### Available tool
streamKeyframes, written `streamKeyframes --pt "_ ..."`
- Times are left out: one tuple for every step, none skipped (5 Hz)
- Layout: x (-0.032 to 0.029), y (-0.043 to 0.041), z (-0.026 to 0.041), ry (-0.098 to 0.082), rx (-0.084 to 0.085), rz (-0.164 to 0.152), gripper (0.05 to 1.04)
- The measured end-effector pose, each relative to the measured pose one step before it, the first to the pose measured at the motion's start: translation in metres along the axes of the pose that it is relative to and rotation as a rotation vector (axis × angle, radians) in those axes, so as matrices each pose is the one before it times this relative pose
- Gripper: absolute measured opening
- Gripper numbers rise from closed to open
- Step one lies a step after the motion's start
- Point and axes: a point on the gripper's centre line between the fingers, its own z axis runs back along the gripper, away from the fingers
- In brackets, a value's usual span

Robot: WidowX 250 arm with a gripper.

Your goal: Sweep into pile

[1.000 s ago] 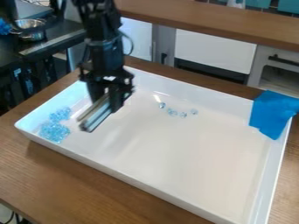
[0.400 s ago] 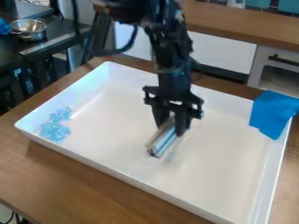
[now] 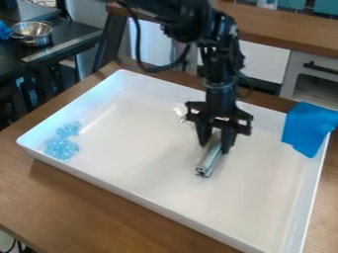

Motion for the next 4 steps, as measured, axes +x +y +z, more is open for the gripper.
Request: streamKeyframes --pt "0.01331 -0.00375 0.00117 0.0135 -0.0114 0.0287 0.502" --pt "0.00157 -0.00066 0.00340 0.0126 -0.0026 0.0173 0.502" --pt "0.00281 0.01372 0.00362 0.0055 -0.0062 0.0281 0.502" --pt "0.00636 0.02241 0.00188 -0.0252 -0.0043 0.0653 0.502"
